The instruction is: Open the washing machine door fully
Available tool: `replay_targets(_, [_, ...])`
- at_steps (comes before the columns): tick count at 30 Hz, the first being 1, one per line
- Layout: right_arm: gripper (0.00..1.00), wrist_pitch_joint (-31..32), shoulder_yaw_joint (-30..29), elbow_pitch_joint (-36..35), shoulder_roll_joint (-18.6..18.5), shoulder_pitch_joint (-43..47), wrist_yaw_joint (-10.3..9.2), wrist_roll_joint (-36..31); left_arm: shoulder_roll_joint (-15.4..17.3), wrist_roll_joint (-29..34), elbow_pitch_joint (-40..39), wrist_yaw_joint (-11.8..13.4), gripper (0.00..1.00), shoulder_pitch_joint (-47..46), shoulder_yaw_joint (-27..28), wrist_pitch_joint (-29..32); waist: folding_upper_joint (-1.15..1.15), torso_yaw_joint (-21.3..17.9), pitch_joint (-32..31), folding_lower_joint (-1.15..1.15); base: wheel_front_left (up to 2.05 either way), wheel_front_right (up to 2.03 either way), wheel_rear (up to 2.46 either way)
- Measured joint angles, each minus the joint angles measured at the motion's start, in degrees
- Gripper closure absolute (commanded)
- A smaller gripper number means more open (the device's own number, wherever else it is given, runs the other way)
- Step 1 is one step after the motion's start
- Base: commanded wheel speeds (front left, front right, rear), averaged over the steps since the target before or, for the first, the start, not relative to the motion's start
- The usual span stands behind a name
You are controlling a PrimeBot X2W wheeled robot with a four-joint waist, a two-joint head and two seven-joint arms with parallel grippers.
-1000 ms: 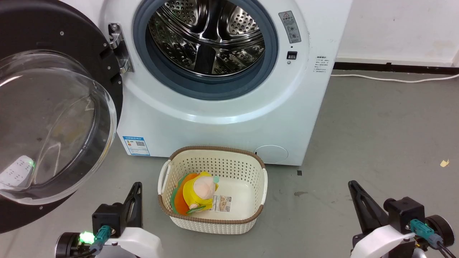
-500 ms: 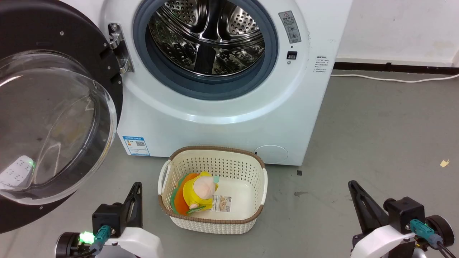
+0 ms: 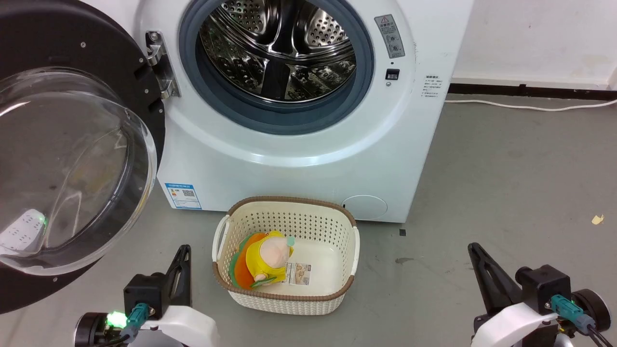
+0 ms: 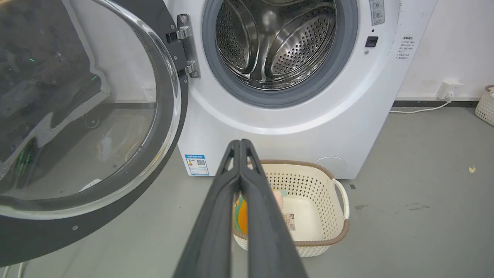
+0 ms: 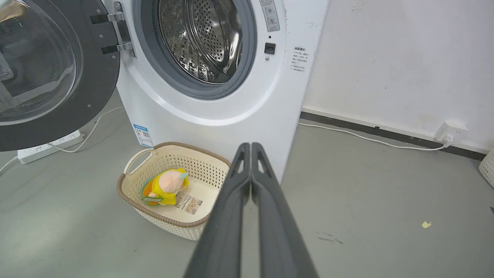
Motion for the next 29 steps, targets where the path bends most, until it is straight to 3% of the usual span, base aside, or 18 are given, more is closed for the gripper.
replay_targets(29, [1.00,0.0,0.0,0.0,0.0,0.0,0.00,0.0,0.0,0.0,0.0,0.0,1.00,0.0,0.0,0.0,0.00,0.0,0.0,0.00,0.00,0.00,0.00])
